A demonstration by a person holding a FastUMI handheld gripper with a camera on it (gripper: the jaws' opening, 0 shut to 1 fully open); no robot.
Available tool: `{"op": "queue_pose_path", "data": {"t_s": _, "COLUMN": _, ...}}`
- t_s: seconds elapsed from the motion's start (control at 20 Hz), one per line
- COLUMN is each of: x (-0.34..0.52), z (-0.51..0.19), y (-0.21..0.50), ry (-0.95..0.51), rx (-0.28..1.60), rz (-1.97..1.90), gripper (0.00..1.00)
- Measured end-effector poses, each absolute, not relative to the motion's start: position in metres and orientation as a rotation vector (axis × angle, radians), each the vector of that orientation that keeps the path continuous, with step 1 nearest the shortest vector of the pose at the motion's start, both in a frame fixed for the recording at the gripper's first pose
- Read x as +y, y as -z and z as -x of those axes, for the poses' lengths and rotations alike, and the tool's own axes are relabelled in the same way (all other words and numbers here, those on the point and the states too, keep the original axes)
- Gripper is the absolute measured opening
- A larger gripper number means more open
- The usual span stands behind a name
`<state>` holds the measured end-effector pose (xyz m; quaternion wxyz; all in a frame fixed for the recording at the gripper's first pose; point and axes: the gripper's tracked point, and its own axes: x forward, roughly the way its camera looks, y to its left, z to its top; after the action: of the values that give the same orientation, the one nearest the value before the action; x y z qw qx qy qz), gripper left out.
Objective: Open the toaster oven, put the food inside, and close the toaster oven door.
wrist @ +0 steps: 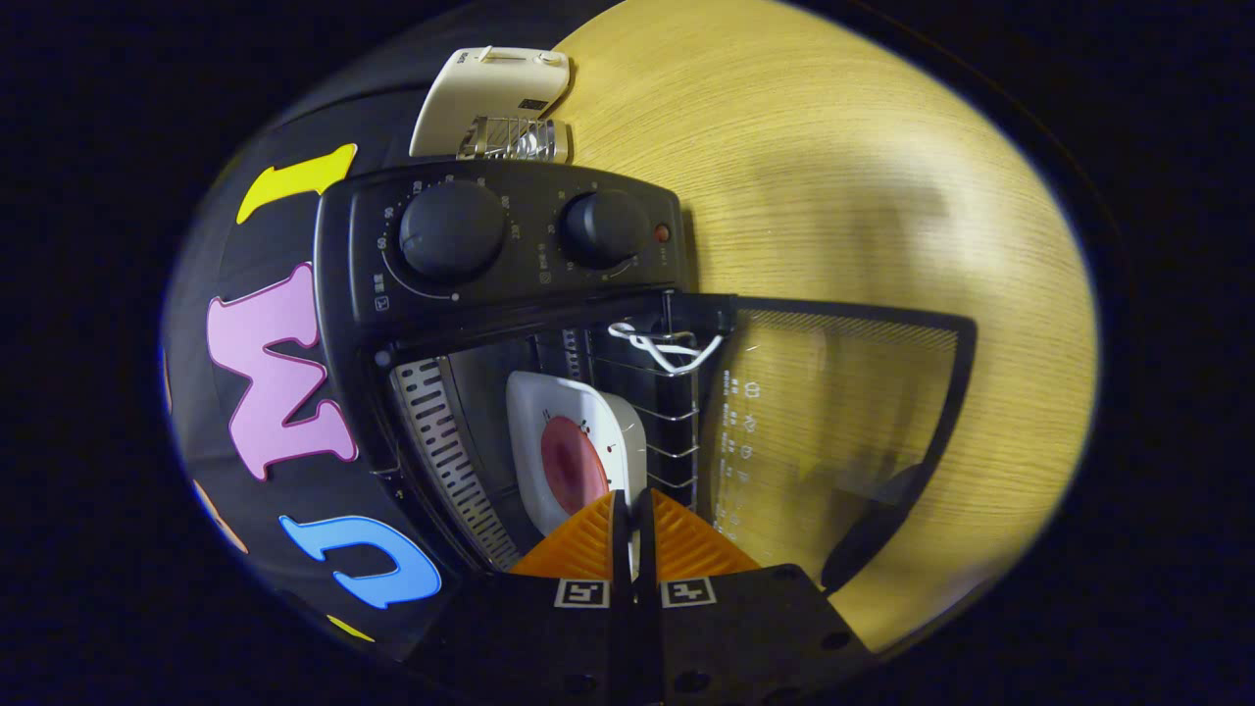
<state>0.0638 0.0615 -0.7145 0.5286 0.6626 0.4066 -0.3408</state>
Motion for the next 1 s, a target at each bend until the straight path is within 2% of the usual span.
{"op": "queue_pose_path", "data": {"t_s": 0.4, "x": 0.094, "z": -0.089, "y": 0.736, "ry": 0.846, "rx": 0.917, "rz": -1.656, "gripper": 0.05}}
{"op": "queue_pose_path", "data": {"t_s": 0.45, "x": 0.094, "z": -0.088, "y": 0.736, "ry": 0.847, "rx": 0.919, "rz": -1.662, "gripper": 0.07}}
{"op": "queue_pose_path", "data": {"t_s": 0.5, "x": 0.094, "z": -0.088, "y": 0.74, "ry": 0.845, "rx": 0.925, "rz": -1.662, "gripper": 0.15}}
{"op": "queue_pose_path", "data": {"t_s": 0.6, "x": 0.091, "z": -0.092, "y": 0.735, "ry": 0.838, "rx": 0.916, "rz": -1.674, "gripper": 0.16}}
{"op": "queue_pose_path", "data": {"t_s": 0.65, "x": 0.088, "z": -0.089, "y": 0.732, "ry": 0.839, "rx": 0.924, "rz": -1.659, "gripper": 0.37}}
{"op": "queue_pose_path", "data": {"t_s": 0.75, "x": 0.084, "z": -0.083, "y": 0.726, "ry": 0.829, "rx": 0.944, "rz": -1.615, "gripper": 0.4}}
{"op": "queue_pose_path", "data": {"t_s": 0.8, "x": 0.087, "z": -0.079, "y": 0.72, "ry": 0.808, "rx": 0.963, "rz": -1.601, "gripper": 0.43}}
{"op": "queue_pose_path", "data": {"t_s": 0.85, "x": 0.089, "z": -0.071, "y": 0.715, "ry": 0.788, "rx": 1.003, "rz": -1.571, "gripper": 0.54}}
{"op": "queue_pose_path", "data": {"t_s": 0.95, "x": 0.095, "z": -0.052, "y": 0.699, "ry": 0.715, "rx": 1.066, "rz": -1.515, "gripper": 0.57}}
{"op": "queue_pose_path", "data": {"t_s": 1.0, "x": 0.103, "z": -0.043, "y": 0.693, "ry": 0.687, "rx": 1.091, "rz": -1.493, "gripper": 0.71}}
